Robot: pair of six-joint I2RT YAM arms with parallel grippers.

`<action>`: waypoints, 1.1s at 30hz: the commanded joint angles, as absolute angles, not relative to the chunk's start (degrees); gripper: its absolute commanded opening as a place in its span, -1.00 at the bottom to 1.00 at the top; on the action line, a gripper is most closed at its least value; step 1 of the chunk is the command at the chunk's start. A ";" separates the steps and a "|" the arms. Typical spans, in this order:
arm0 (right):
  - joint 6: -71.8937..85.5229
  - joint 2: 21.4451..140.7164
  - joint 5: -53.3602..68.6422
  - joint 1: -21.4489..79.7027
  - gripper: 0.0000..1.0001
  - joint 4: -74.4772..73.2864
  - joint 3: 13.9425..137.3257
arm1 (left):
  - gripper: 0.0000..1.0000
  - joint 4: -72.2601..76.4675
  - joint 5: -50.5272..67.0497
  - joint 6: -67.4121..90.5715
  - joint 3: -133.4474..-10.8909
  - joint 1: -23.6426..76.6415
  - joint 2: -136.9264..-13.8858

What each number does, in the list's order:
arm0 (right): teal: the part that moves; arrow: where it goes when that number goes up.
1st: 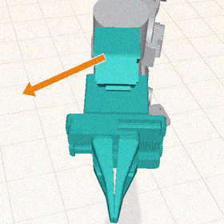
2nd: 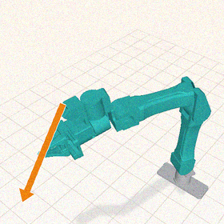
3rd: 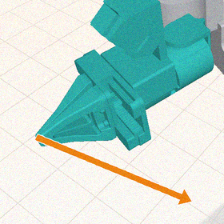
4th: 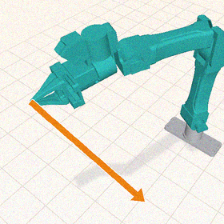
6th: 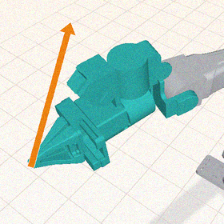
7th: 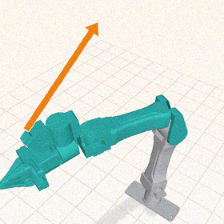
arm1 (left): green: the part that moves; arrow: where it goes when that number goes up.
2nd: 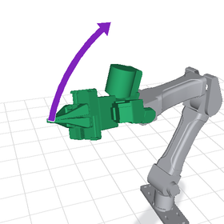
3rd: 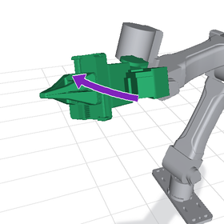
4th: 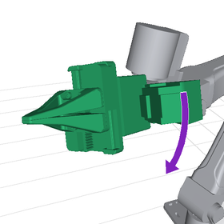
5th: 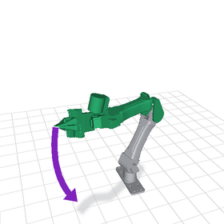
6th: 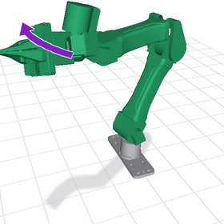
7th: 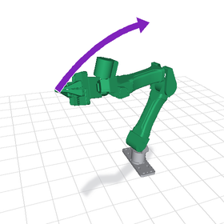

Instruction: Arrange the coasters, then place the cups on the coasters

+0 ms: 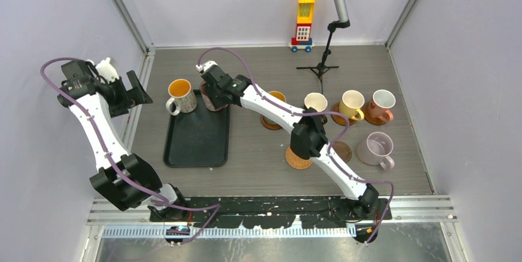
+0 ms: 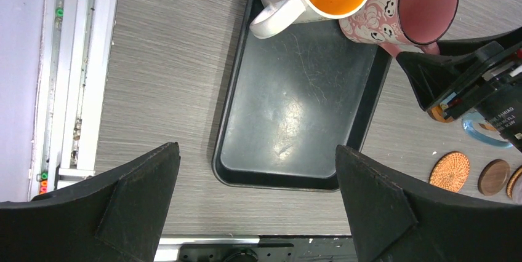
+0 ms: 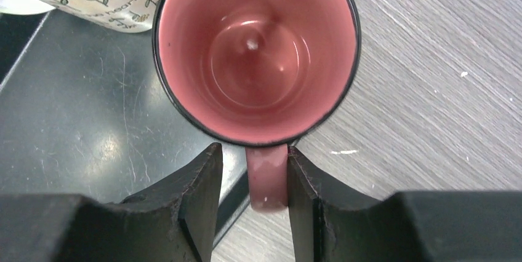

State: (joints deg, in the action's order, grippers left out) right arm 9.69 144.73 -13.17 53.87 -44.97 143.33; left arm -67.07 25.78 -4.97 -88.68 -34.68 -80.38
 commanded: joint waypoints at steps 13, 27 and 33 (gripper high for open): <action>5.91 148.80 -11.67 52.78 -0.32 -44.49 149.74 | 0.99 -67.41 28.71 -6.77 -89.45 -37.05 -81.74; -0.79 137.62 -8.31 53.77 -0.99 -29.07 138.45 | 0.99 -67.68 30.40 -7.12 -90.96 -37.39 -82.79; -3.11 132.90 -7.51 53.84 -0.99 -18.49 132.58 | 1.00 -67.40 30.61 -7.01 -90.80 -37.42 -82.95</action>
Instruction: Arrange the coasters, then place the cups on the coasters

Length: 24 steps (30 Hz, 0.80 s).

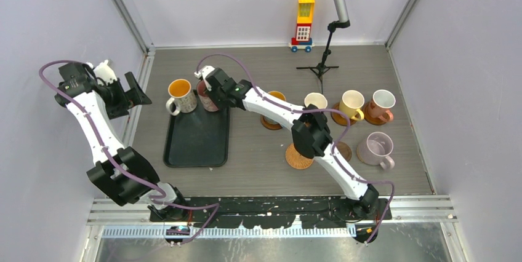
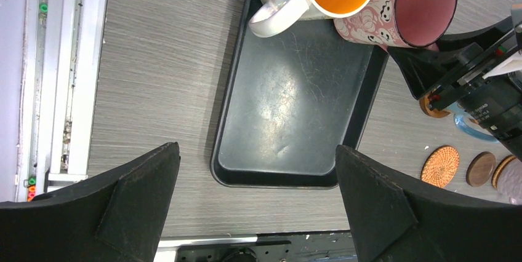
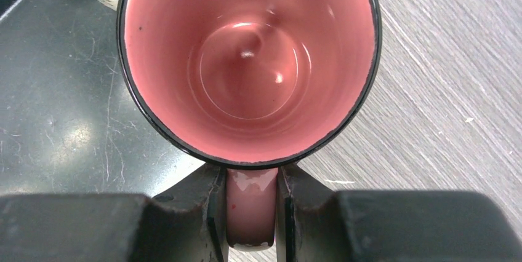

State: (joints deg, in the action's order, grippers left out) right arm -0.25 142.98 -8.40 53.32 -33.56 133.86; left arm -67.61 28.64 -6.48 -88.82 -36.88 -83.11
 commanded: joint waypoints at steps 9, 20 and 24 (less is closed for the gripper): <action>-3.83 126.40 -3.55 53.66 -0.99 -8.83 125.14 | 0.99 -67.59 32.47 -6.23 -91.45 -37.36 -82.49; -0.09 107.56 8.23 47.01 -0.99 -12.13 109.87 | 0.99 -69.42 34.88 -9.65 -94.24 -35.83 -82.42; 1.92 99.62 10.49 43.05 -0.99 -14.35 103.16 | 1.00 -69.44 33.23 -9.64 -94.78 -32.18 -82.14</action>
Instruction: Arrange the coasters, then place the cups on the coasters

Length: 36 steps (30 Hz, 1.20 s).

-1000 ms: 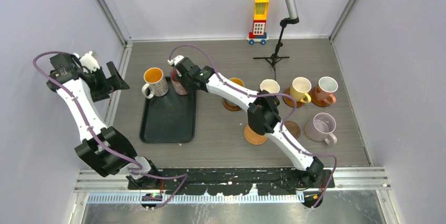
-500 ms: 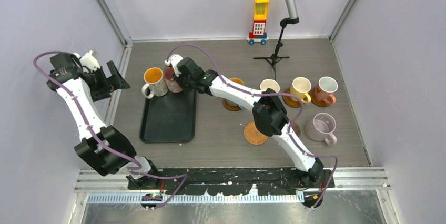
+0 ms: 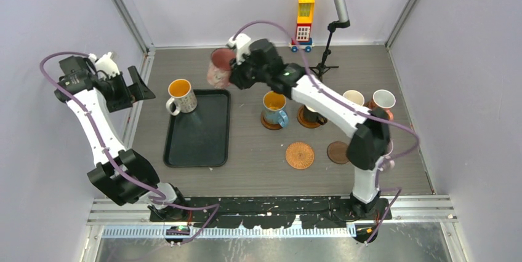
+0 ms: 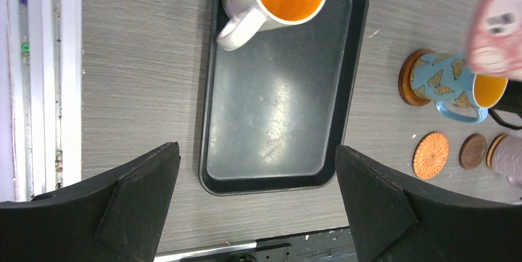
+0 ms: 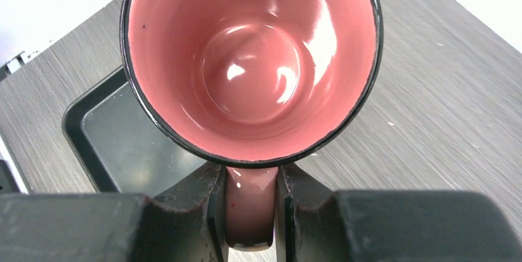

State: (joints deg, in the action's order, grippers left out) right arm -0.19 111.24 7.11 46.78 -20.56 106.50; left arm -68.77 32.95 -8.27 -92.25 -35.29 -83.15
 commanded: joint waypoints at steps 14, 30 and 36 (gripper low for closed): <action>0.30 66.62 16.20 23.92 -1.00 -25.76 77.17 | 0.99 -66.35 24.09 -5.57 -99.54 -12.98 -86.22; -15.10 41.76 16.74 10.56 -0.99 -50.56 59.39 | 0.99 -64.92 20.66 -2.20 -107.23 -1.20 -96.19; -18.21 40.95 12.85 10.29 -1.00 -49.82 52.99 | 0.99 -64.65 20.17 -2.15 -108.45 -0.52 -98.14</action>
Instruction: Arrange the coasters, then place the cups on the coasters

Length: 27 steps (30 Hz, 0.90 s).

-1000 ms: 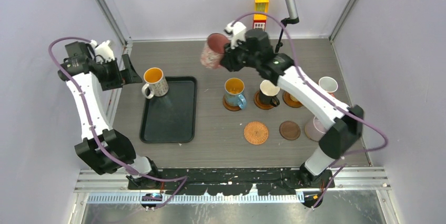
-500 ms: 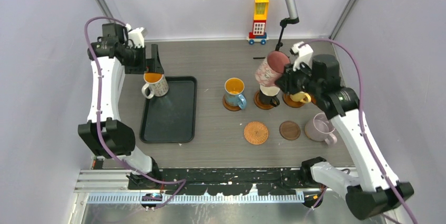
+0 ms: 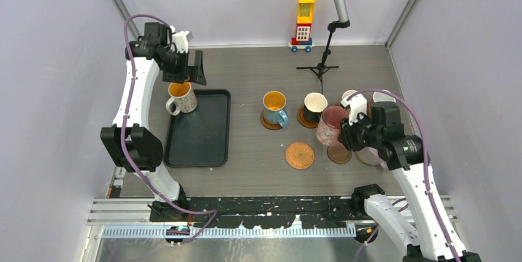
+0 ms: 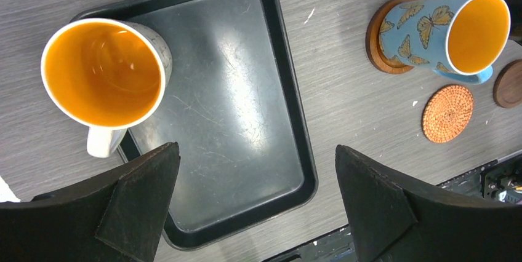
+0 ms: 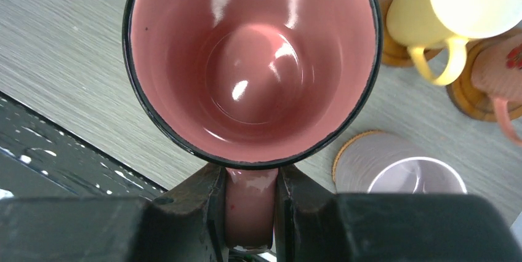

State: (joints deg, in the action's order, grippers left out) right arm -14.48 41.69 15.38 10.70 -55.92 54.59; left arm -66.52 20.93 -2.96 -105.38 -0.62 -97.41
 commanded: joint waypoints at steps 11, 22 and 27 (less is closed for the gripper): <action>-20.98 35.44 8.49 9.27 -0.99 -49.06 41.79 | 1.00 -64.59 19.43 -3.25 -108.87 -0.51 -99.11; -23.19 36.65 5.09 7.92 -0.99 -45.87 38.64 | 0.99 -65.30 19.10 -3.07 -109.09 -0.53 -99.36; -24.64 36.76 4.21 7.47 -0.99 -45.65 38.16 | 0.99 -65.46 18.85 -2.74 -109.03 -0.53 -99.23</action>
State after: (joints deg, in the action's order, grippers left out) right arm -22.79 37.52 5.63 7.84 -53.01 36.84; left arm -66.28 19.25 -3.16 -106.72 -0.49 -99.55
